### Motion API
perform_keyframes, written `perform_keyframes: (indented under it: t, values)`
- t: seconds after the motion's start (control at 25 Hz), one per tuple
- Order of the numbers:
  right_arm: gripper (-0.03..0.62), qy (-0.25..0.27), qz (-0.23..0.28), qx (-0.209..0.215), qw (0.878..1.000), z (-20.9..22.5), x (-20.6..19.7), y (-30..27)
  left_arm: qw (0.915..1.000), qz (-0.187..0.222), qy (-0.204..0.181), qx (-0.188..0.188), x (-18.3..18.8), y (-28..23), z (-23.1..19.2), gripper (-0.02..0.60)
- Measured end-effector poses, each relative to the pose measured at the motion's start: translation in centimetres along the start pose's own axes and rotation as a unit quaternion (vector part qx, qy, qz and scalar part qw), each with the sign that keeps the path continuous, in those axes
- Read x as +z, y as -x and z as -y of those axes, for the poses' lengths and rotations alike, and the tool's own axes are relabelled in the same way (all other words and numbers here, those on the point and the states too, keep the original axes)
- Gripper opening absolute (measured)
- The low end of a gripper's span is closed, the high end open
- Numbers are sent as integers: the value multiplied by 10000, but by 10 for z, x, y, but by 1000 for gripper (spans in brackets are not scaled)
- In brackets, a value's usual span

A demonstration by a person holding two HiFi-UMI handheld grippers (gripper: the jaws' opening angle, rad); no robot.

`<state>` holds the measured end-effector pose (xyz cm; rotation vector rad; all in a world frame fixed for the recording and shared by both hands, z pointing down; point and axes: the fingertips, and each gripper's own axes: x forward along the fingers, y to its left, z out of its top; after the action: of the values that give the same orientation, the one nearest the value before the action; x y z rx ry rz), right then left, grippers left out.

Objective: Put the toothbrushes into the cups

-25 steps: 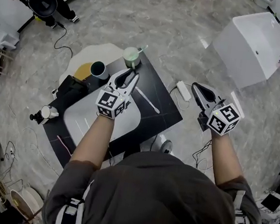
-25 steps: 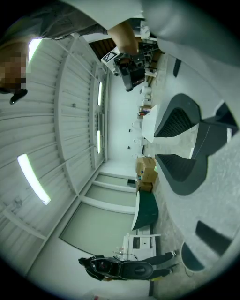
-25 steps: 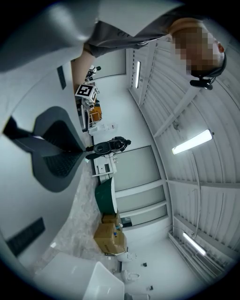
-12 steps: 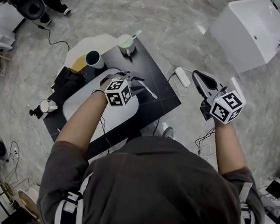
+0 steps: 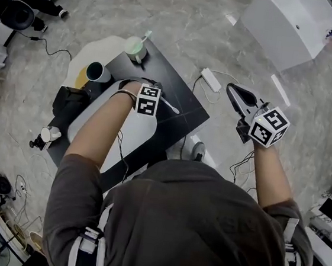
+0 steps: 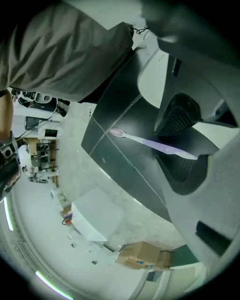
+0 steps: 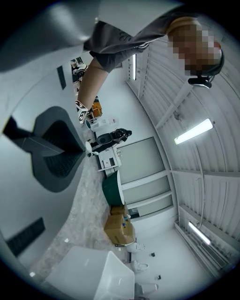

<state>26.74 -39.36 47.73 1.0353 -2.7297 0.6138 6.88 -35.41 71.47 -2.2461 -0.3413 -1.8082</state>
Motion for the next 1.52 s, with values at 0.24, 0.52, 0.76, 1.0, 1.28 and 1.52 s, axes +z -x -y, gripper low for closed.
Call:
perform_keyframes:
  t: [0.24, 0.52, 0.76, 1.0, 1.28, 1.52]
  values:
    - [-8, -69, -27, -56, 10000, 6, -3, 3, 9967, -457, 132, -663, -5, -14, 3, 89]
    - [-8, -19, -24, 61, 10000, -4, 2, 0, 9859, 416, 1532, -536, 7, -3, 1, 51]
    - [-8, 16, -47, 235, 9997, -14, 9, -13, 8816, 2832, 3687, 818, 9, 87, -33, 51]
    - [-8, 211, -170, 612, 9978, -42, 20, -46, 7137, 4453, 4732, 2614, -67, 208, -57, 51]
    - [-8, 392, -370, 893, 9945, -68, 24, -83, 5591, 4833, 5253, 4218, -185, 270, -44, 51]
    - [-8, 472, -542, 910, 9933, -77, 25, -102, 5114, 4701, 5448, 4698, -236, 262, -29, 51]
